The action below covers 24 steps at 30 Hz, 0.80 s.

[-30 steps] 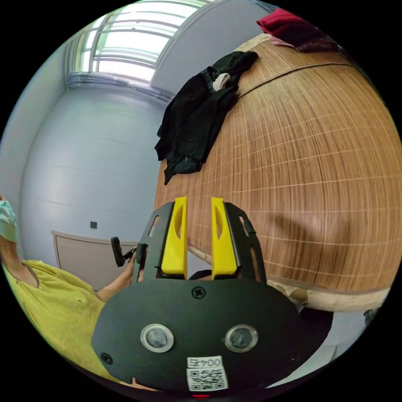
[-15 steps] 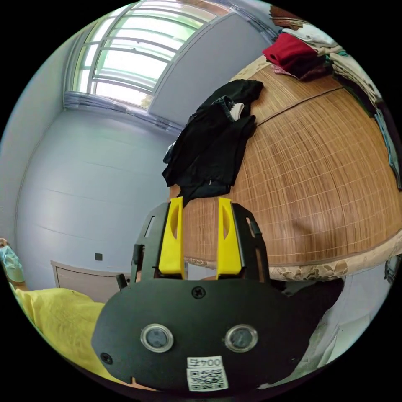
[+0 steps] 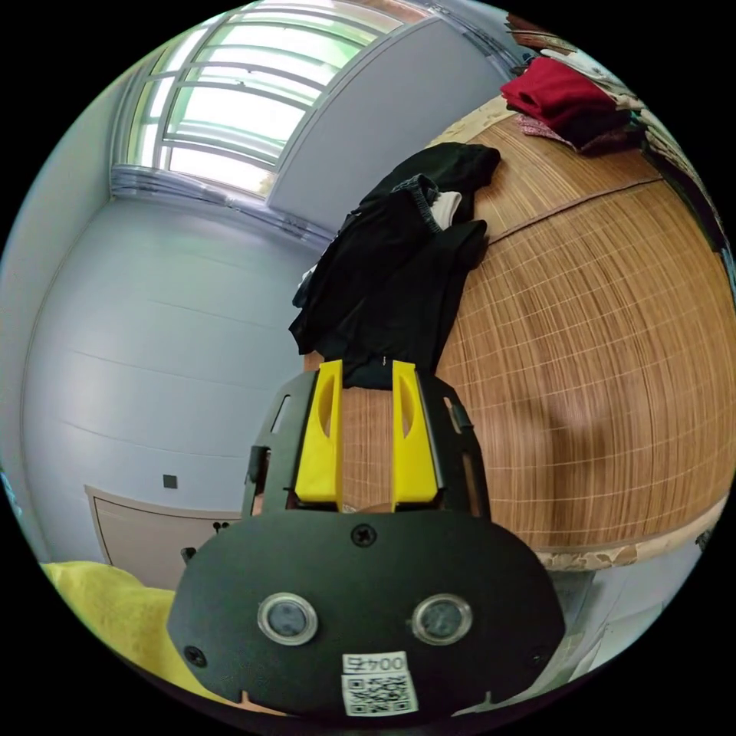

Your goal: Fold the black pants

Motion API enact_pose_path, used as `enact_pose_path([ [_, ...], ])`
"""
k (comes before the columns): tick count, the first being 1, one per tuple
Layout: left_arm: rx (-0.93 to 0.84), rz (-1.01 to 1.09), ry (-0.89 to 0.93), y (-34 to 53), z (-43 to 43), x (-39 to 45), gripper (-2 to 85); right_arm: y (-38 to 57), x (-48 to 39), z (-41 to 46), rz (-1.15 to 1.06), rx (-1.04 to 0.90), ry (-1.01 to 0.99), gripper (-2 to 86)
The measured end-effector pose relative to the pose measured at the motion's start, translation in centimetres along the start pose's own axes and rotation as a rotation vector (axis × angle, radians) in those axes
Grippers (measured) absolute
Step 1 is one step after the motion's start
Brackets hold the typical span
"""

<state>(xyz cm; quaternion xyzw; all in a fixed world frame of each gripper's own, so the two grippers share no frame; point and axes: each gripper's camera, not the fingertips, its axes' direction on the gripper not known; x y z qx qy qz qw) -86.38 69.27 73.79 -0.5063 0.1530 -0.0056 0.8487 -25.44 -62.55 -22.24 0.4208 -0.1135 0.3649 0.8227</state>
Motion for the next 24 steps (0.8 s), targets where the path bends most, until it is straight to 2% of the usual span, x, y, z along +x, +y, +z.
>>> enact_pose_path([
  [4, 0.017, -0.041, -0.067, 0.6, 3.3, 4.1, 14.0, -3.9, -0.6, 2.5, -0.043, -0.030, -0.016, 10.2],
  [9, -0.036, 0.015, -0.073, -1.7, 9.9, 10.9, 13.8, -7.5, -1.7, 4.0, -0.134, -0.032, 0.008, 10.4],
  [15, -0.166, 0.092, 0.003, -7.3, 21.6, 18.0, 14.2, -9.6, -2.2, 5.0, -0.112, -0.041, -0.005, 10.1],
  [24, -0.380, 0.365, 0.119, -16.3, 41.5, 27.4, 16.5, -8.0, -3.6, 3.7, -0.042, 0.012, 0.075, 10.0],
])
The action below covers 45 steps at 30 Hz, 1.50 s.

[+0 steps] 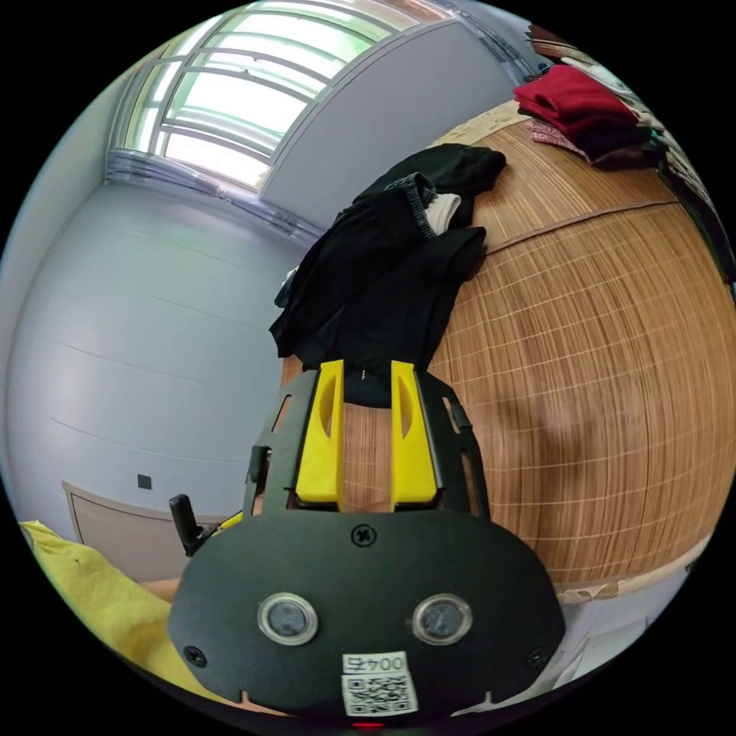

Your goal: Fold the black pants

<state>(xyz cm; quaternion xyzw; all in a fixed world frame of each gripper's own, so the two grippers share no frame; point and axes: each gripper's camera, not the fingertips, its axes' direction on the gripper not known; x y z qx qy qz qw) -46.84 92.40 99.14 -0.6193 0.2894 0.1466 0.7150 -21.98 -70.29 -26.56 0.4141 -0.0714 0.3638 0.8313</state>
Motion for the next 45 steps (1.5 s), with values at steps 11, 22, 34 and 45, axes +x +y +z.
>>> enact_pose_path([
  [11, -0.097, 0.126, 0.071, -19.0, 18.2, 7.2, 13.8, -1.6, 1.5, -2.1, 0.071, 0.048, 0.136, 10.1],
  [22, 0.245, 0.052, 0.058, -41.0, 29.6, 11.6, 11.4, -17.3, 10.0, 4.3, -0.046, 0.075, 0.127, 11.8],
  [34, 0.258, 0.027, 0.037, -44.9, 40.6, 12.4, 2.0, -38.2, 17.3, 14.3, -0.144, 0.177, 0.238, 17.1],
  [45, 0.254, 0.019, 0.097, -48.8, 36.9, 14.6, 0.6, -47.0, 21.1, 17.6, -0.045, 0.208, 0.253, 15.9],
])
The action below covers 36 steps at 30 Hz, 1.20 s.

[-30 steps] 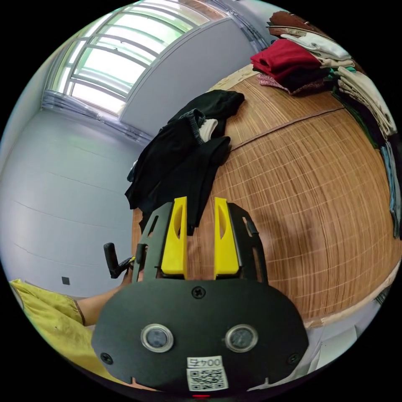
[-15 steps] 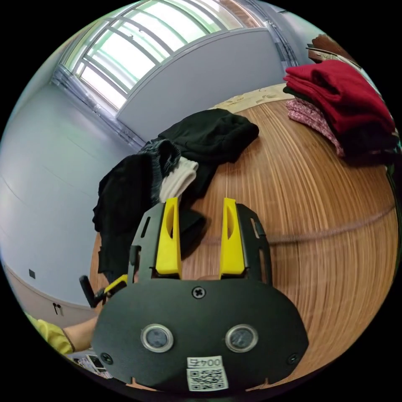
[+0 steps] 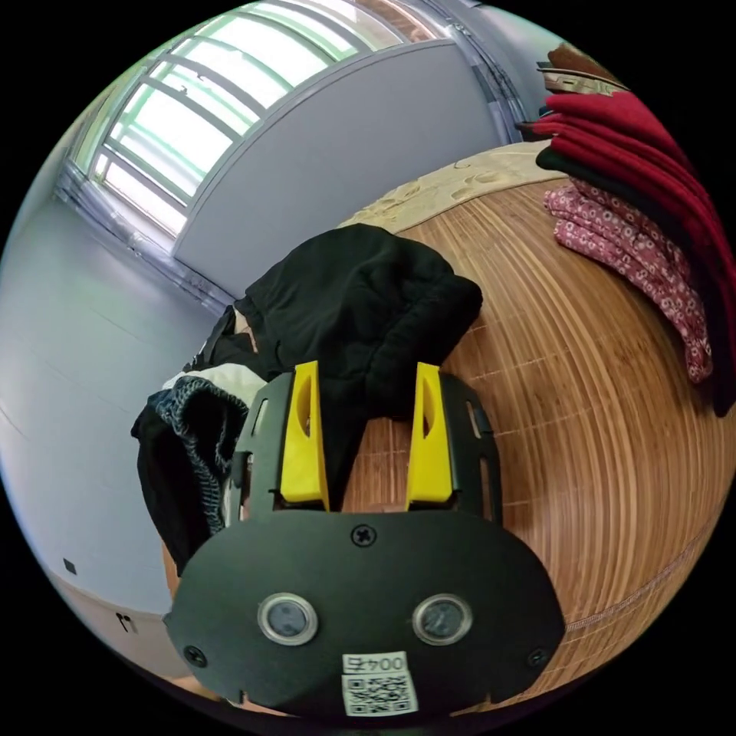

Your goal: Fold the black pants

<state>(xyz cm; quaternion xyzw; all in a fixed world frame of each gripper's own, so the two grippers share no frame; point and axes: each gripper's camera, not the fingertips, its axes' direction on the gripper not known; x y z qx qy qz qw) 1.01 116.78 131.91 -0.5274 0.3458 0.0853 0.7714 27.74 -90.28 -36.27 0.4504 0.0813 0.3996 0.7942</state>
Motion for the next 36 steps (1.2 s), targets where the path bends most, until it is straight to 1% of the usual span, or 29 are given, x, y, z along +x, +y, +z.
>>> enact_pose_path([
  [4, -0.004, -0.006, 0.008, -2.4, -1.9, 0.1, 0.5, -0.4, 1.1, 1.2, 0.048, -0.123, 0.080, 9.5],
  [6, -0.006, -0.014, 0.023, -3.5, -2.9, -0.2, 0.6, -0.1, 1.0, -0.1, 0.035, -0.112, 0.092, 8.0],
  [7, -0.008, -0.019, 0.032, -4.2, -3.6, -0.5, 0.6, 0.5, 0.9, -1.4, 0.016, -0.084, 0.059, 7.4],
  [11, -0.014, -0.029, 0.044, -7.2, -6.5, -1.4, 0.8, 2.8, 2.3, -7.2, -0.020, -0.068, -0.187, 6.2],
  [12, -0.015, -0.030, 0.044, -7.6, -7.0, -1.5, 0.9, 3.2, 2.8, -8.2, -0.020, -0.063, -0.220, 6.0],
  [14, -0.024, -0.036, 0.039, -9.6, -8.9, -2.1, 1.2, 5.2, 5.9, -12.3, 0.059, -0.031, -0.379, 5.9],
  [17, -0.043, -0.074, 0.036, -12.4, -11.7, -3.0, 2.0, 8.9, 10.7, -18.0, 0.194, 0.068, -0.540, 6.2],
  [20, -0.077, -0.174, 0.031, -15.7, -16.1, -2.4, 4.3, 13.8, 13.8, -23.8, 0.232, 0.089, -0.583, 6.3],
  [21, -0.078, -0.163, 0.030, -16.3, -17.2, -1.6, 5.2, 15.0, 14.2, -25.0, 0.229, 0.087, -0.582, 6.4],
  [24, -0.142, -0.016, 0.039, -18.8, -22.2, 4.7, 9.4, 21.5, 15.2, -31.2, 0.214, 0.066, -0.574, 6.3],
  [26, -0.168, 0.178, 0.009, -19.7, -26.7, 12.3, 13.2, 27.4, 15.3, -36.2, 0.210, 0.039, -0.557, 6.3],
  [27, -0.173, 0.227, 0.000, -19.8, -28.0, 14.3, 14.1, 28.9, 15.2, -37.4, 0.210, 0.031, -0.554, 6.3],
  [28, -0.178, 0.320, -0.009, -20.2, -30.5, 18.2, 15.7, 31.8, 14.9, -40.0, 0.210, 0.015, -0.537, 6.3],
  [29, -0.176, 0.412, -0.005, -20.6, -33.2, 22.0, 17.1, 34.5, 14.3, -42.5, 0.193, -0.008, -0.505, 6.3],
  [30, -0.173, 0.457, 0.000, -20.8, -34.6, 23.8, 17.5, 35.8, 13.8, -43.8, 0.179, -0.023, -0.482, 6.3],
  [32, -0.151, 0.605, 0.026, -21.5, -39.8, 30.0, 18.9, 40.8, 11.7, -48.7, 0.101, -0.085, -0.377, 6.3],
  [33, -0.149, 0.643, 0.036, -21.7, -41.1, 31.3, 19.2, 41.9, 11.1, -49.8, 0.085, -0.100, -0.362, 6.3],
  [35, -0.150, 0.800, 0.038, -22.2, -45.6, 35.8, 20.9, 46.2, 9.7, -53.8, 0.044, -0.140, -0.338, 6.3],
  [36, -0.153, 0.833, 0.036, -22.3, -46.5, 36.5, 21.5, 47.1, 9.5, -54.7, 0.039, -0.157, -0.340, 6.3],
])
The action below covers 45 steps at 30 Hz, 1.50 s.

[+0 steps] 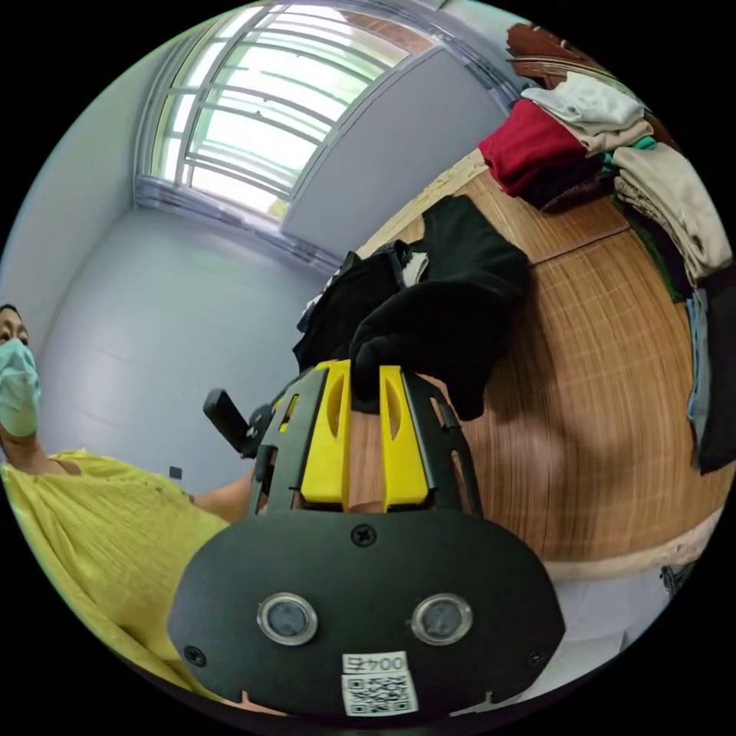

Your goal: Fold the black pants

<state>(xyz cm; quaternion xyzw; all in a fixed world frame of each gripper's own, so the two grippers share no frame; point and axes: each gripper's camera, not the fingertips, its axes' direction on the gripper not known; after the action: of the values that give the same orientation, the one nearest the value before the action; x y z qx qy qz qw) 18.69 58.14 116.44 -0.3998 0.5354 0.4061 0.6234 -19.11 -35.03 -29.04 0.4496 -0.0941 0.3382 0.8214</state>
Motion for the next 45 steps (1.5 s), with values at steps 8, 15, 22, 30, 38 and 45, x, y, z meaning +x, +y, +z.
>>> enact_pose_path([
  [8, -0.073, 0.406, 0.220, 1.8, -12.5, 3.6, 19.9, 11.8, -5.8, -8.3, -0.107, -0.061, 0.017, 5.5],
  [15, -0.093, 0.313, 0.405, 5.8, -20.8, -4.0, 2.2, 18.9, -7.8, -14.0, -0.181, 0.022, 0.036, 5.7],
  [22, -0.035, -0.042, 0.566, 16.2, -28.7, -20.5, 0.0, 27.1, -6.3, -16.8, -0.102, 0.296, -0.086, 11.9],
  [30, 0.021, -0.155, 0.549, 28.3, -41.1, -32.6, -0.2, 34.0, -7.2, -12.8, -0.052, 0.319, 0.231, 23.9],
  [38, 0.128, -0.145, 0.587, 44.3, -58.1, -42.9, -0.2, 38.8, -10.6, -8.6, -0.040, 0.323, 0.278, 23.7],
  [45, 0.074, -0.083, 0.553, 61.4, -69.9, -49.2, -0.2, 37.4, -19.9, -9.0, -0.343, 0.370, 0.581, 24.1],
])
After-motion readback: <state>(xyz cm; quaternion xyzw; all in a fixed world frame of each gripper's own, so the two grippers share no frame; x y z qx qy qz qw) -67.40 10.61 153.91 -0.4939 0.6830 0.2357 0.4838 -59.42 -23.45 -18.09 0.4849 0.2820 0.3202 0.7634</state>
